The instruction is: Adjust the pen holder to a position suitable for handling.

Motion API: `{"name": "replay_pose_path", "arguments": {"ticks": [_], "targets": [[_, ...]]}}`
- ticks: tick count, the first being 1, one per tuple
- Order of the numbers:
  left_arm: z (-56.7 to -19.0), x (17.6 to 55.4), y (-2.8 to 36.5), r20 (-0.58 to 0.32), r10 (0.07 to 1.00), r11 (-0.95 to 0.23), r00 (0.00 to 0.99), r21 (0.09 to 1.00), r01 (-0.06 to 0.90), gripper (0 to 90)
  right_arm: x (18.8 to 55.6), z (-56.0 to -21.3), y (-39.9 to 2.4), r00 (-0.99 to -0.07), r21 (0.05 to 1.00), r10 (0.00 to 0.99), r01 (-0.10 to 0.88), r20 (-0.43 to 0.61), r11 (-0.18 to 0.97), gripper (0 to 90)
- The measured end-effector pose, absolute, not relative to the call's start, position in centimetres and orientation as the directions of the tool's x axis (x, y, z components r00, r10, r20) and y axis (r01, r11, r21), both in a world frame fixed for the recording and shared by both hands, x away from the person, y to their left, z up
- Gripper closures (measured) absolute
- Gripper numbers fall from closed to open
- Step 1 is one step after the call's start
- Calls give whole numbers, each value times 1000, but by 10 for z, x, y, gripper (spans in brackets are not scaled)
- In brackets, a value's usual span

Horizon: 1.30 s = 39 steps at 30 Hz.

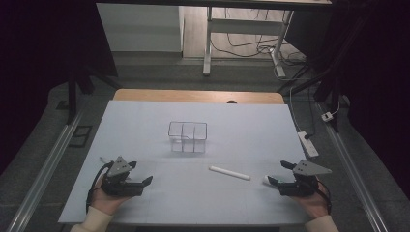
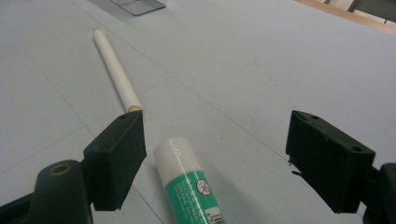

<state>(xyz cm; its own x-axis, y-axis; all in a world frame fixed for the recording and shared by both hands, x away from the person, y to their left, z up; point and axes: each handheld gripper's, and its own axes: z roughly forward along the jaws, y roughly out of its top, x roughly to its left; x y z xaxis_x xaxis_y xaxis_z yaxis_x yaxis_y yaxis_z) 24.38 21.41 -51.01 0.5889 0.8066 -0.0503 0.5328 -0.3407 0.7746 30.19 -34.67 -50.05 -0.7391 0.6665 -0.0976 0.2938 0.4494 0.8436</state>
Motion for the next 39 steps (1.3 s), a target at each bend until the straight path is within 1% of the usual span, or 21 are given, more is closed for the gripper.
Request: {"name": "replay_pose_path", "arguments": {"ticks": [27, 39], "targets": [[-500, 244, 216, -23, 811, -352, 585, 779, 519, 196, 301, -502, -346, -746, 842, 660, 296, -92, 452, 203], [-485, 247, 226, -18, 806, -373, 591, 759, 533, 206, 300, -502, -347, -738, 842, 669, 301, -91, 448, 206]]}}
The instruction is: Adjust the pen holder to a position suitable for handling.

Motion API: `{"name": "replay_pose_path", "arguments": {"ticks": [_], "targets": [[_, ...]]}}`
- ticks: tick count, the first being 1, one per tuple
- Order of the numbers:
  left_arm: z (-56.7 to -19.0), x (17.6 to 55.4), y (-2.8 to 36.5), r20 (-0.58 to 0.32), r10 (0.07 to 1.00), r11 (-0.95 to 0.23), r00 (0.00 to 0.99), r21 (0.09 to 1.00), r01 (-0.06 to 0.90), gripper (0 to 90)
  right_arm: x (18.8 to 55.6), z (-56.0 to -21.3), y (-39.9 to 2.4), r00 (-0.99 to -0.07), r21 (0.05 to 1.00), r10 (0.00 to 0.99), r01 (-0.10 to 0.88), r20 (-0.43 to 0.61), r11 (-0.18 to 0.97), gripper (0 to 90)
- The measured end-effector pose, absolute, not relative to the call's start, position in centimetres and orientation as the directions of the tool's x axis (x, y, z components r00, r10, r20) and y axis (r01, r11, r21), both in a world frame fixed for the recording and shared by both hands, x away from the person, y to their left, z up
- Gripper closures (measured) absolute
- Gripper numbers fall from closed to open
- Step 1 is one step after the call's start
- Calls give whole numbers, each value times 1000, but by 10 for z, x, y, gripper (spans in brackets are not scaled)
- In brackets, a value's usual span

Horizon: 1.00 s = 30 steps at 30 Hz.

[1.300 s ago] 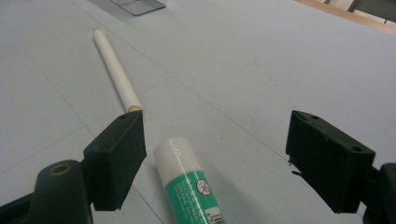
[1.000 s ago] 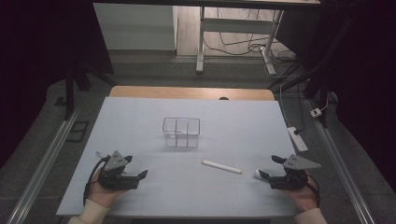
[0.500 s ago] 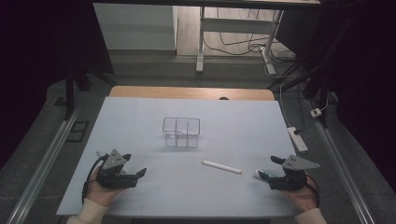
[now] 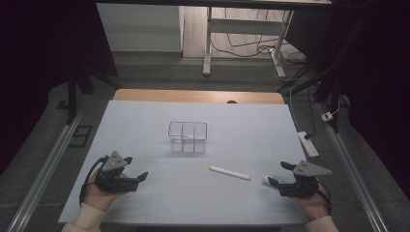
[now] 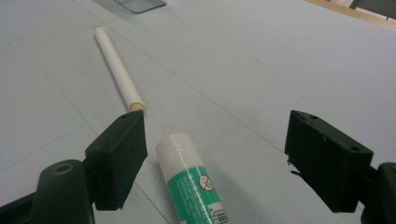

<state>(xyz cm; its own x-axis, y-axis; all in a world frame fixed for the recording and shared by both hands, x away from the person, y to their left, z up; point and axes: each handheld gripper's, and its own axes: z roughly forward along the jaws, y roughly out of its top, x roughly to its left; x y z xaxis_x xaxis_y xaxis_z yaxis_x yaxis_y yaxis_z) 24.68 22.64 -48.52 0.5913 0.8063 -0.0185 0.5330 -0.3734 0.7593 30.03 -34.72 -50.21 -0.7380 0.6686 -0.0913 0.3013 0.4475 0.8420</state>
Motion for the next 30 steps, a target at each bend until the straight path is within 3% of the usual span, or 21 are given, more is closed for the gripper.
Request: {"name": "replay_pose_path", "arguments": {"ticks": [16, 30], "targets": [[-466, 260, 261, 7, 843, -373, 538, 729, 574, 212, 300, -503, -346, -740, 836, 666, 304, -95, 457, 208], [-463, 271, 269, 37, 805, -446, 592, 695, 564, 226, 301, -504, -346, -742, 836, 664, 303, -94, 457, 209]]}}
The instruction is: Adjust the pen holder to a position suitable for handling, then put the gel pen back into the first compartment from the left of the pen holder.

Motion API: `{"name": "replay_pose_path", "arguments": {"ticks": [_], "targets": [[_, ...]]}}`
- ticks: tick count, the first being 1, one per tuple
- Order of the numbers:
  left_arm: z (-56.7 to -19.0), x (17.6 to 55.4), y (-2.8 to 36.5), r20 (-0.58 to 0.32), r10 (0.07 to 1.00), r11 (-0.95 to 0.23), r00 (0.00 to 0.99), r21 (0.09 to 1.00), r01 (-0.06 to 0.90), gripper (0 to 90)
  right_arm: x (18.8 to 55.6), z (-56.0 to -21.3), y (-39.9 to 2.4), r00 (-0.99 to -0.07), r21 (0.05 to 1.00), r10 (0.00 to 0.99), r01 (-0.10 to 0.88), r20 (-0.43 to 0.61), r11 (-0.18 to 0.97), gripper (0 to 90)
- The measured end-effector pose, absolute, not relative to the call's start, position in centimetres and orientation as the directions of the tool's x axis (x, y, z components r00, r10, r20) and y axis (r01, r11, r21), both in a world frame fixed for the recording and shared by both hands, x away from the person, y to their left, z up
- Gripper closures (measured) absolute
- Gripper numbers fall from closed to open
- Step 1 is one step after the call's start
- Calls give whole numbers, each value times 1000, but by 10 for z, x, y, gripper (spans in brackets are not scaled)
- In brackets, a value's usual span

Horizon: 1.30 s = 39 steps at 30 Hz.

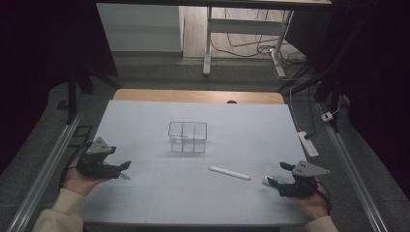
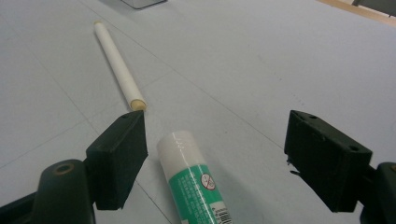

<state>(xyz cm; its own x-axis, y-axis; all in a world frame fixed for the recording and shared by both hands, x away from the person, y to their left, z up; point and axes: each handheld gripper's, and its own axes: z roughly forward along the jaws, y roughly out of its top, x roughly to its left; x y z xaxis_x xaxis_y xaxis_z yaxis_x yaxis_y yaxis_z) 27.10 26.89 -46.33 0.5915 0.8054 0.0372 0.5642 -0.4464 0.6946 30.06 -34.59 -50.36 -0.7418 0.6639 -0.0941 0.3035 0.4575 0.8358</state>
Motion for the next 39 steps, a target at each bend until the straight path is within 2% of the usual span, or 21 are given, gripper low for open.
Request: {"name": "replay_pose_path", "arguments": {"ticks": [8, 10, 13, 22, 31, 39], "targets": [[-465, 277, 266, 68, 776, -497, 627, 678, 541, 247, 300, -504, -346, -743, 833, 663, 305, -95, 462, 209], [-465, 283, 270, 110, 748, -557, 655, 641, 528, 257, 301, -504, -346, -743, 834, 663, 306, -92, 459, 210], [-463, 287, 274, 119, 733, -577, 669, 628, 521, 269, 301, -504, -346, -745, 832, 661, 305, -94, 463, 210], [-457, 300, 279, 175, 611, -717, 772, 536, 446, 275, 301, -505, -346, -745, 833, 661, 307, -91, 461, 209], [-458, 311, 284, 174, 482, -819, 859, 439, 371, 273, 301, -505, -346, -745, 830, 661, 309, -93, 464, 210], [-460, 319, 295, 158, 421, -858, 893, 390, 335, 293, 300, -505, -346, -744, 826, 662, 312, -95, 469, 210]]}}
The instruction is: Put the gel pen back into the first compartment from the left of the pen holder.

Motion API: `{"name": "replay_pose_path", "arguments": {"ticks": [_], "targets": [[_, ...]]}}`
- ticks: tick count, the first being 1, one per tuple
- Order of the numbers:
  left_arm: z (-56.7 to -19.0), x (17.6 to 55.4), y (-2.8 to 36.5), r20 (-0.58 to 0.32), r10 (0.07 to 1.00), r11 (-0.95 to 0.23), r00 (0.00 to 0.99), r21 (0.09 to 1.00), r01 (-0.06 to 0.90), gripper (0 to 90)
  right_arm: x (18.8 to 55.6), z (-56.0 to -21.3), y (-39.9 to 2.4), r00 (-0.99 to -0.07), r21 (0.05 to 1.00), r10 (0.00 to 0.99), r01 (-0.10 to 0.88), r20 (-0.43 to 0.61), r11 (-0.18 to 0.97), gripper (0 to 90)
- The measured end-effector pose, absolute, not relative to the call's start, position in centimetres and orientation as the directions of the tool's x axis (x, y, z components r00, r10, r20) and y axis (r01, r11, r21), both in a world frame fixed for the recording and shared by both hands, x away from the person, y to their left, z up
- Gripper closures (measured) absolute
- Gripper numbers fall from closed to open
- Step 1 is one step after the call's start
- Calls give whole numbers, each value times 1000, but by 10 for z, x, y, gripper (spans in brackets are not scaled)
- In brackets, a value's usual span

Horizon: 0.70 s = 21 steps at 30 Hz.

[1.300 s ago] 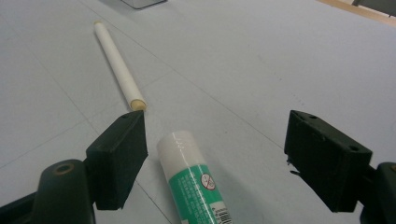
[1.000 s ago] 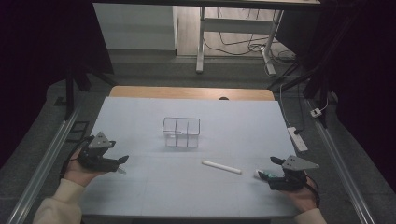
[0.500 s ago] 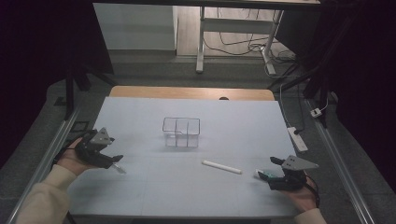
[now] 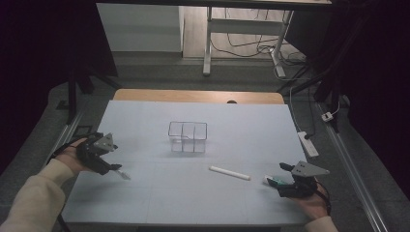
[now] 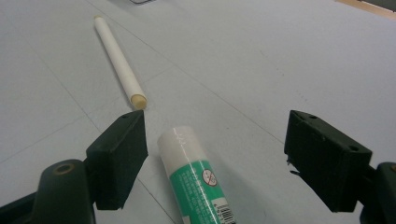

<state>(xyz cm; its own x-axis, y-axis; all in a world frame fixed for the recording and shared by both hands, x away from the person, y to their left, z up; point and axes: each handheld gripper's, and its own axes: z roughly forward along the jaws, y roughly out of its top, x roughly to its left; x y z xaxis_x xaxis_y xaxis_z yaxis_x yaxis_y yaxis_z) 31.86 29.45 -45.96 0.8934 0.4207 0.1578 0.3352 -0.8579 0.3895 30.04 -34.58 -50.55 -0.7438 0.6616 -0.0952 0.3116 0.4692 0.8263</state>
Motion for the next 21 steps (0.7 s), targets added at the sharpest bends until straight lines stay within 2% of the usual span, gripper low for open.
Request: {"name": "replay_pose_path", "arguments": {"ticks": [14, 21], "targets": [[-475, 330, 307, 152, 323, -911, 934, 318, 264, 307, 297, -506, -348, -733, 825, 675, 327, -88, 462, 210], [-491, 333, 309, 157, 270, -943, 950, 244, 228, 308, 297, -506, -348, -733, 821, 675, 330, -89, 466, 210]]}}
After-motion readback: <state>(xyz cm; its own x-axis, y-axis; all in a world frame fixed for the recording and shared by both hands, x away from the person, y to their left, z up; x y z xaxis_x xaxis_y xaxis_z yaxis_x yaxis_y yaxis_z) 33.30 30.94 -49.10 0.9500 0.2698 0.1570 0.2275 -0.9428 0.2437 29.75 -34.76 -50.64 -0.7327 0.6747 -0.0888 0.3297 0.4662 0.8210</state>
